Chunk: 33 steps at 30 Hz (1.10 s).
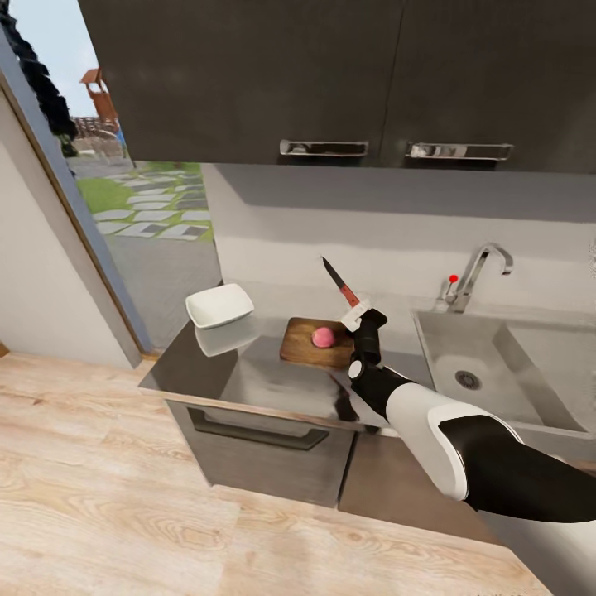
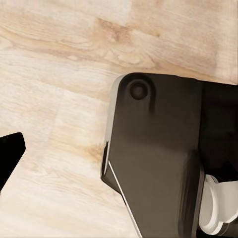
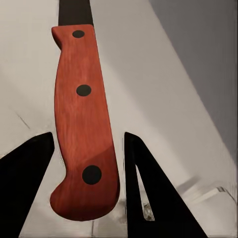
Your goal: In the kitchen, take the Vidalia onion out of the sink, dice it on the chopping board with the paring knife, put the diced onion into the bowl on the countertop, then place both the paring knife and the chopping board into the sink.
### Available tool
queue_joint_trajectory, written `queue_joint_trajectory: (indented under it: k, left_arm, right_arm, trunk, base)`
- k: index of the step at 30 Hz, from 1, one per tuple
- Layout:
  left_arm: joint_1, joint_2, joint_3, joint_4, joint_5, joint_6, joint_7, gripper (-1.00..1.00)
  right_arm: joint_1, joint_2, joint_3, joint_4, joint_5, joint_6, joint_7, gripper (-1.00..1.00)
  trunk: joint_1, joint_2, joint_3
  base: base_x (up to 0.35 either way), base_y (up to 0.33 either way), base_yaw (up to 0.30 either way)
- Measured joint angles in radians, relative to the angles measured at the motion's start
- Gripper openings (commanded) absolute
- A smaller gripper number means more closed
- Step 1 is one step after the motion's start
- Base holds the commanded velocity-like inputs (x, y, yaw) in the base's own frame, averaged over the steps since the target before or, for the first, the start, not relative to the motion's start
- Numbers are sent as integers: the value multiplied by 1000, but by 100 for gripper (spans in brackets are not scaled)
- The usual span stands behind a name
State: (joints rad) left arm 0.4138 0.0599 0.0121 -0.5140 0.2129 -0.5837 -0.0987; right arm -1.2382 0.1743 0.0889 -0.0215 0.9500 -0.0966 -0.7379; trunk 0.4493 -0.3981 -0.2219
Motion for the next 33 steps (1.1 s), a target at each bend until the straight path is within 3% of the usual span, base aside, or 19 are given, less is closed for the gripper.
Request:
queue_joint_trajectory:
  k: [12,29,32,33]
  left_arm:
    - [0,0,0,8,0,0,0,100]
    - [0,0,-1,13,-1,-1,0,100]
    - [0,0,-1,14,-1,-1,0,100]
    - [0,0,-1,14,-1,-1,0,100]
  right_arm:
    - [22,0,0,1,0,1,1,-100]
    - [67,0,0,3,4,15,13,-100]
    - [71,0,0,3,4,23,26,-100]
    - [73,0,-1,2,4,45,62,-100]
  trunk:
    - [0,0,17]
    - [0,0,19]
    - [0,0,19]
    - [0,0,19]
  base:
    - [0,0,-128]
    - [78,44,-7]
    - [3,1,0]
    - [0,0,0]
